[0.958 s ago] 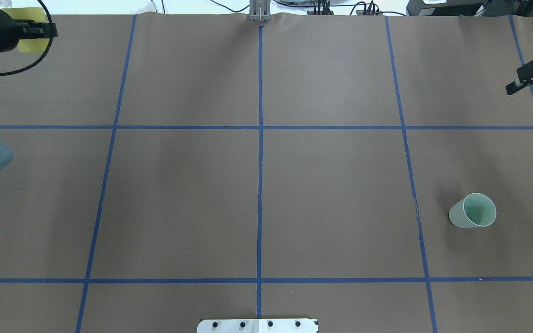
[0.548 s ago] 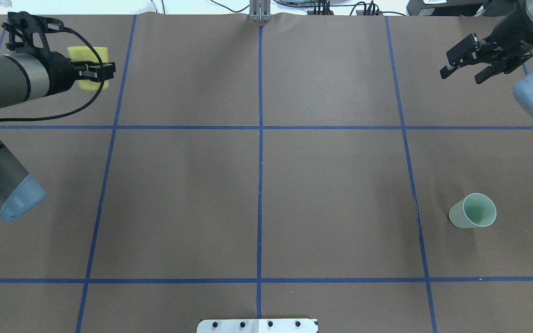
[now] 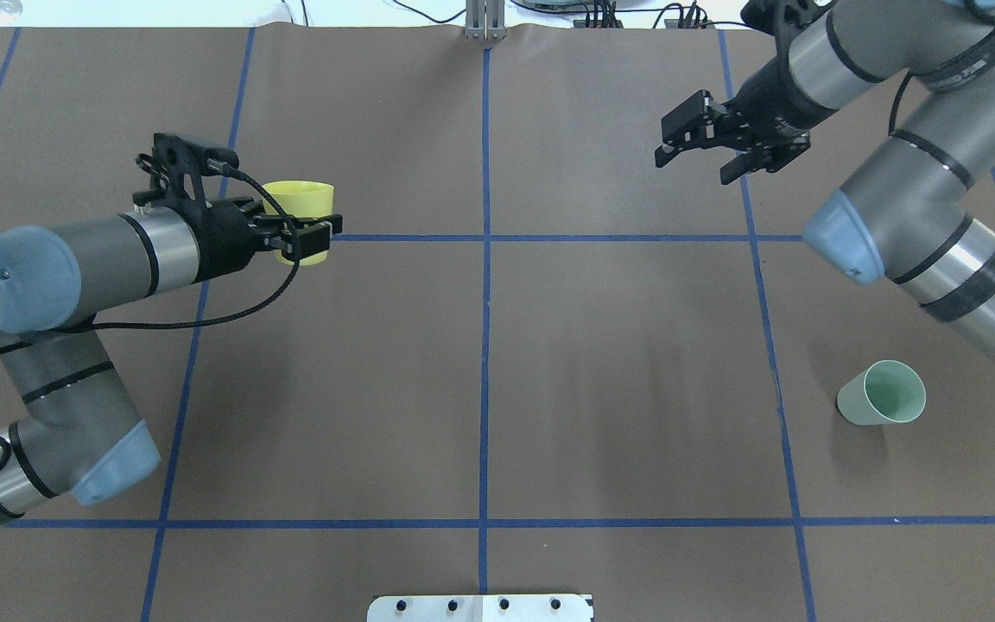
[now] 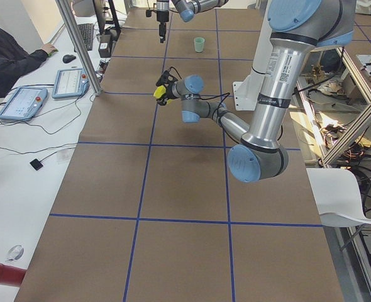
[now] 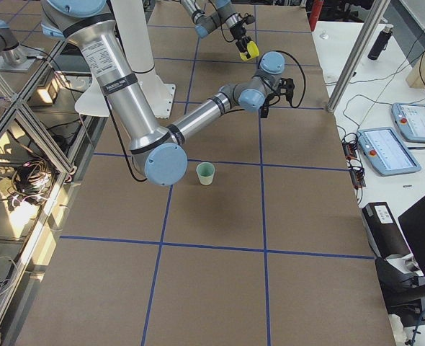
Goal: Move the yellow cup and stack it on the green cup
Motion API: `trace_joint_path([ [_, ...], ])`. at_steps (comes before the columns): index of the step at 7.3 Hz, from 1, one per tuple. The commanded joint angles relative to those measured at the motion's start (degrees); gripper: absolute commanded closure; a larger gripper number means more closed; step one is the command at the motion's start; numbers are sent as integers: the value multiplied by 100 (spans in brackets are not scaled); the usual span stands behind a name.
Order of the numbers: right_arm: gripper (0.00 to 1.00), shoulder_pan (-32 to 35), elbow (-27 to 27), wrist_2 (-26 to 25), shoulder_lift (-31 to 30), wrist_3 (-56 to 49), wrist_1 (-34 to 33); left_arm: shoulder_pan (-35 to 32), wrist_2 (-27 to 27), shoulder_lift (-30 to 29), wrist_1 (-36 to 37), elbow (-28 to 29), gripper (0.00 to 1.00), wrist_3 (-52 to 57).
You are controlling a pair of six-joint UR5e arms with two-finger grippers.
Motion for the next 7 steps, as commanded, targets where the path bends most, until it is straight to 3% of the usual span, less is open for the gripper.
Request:
trace_joint_path([
  [1, 1, -575, -27, -133, 397, 756, 282, 820, -126, -488, -420, 207, 100, 291],
  [3, 1, -936, -27, -133, 714, 1221, 290, 964, -249, -833, -1358, 743, 100, 784],
  [4, 1, -1024, -27, -98, 811, 1329, 308, 964, -511, -920, -1406, 745, 100, 1064],
  [7, 2, -1253, -53, -54, 812, 1382, 264, 964, -584, -1087, -1521, 832, 100, 1313],
])
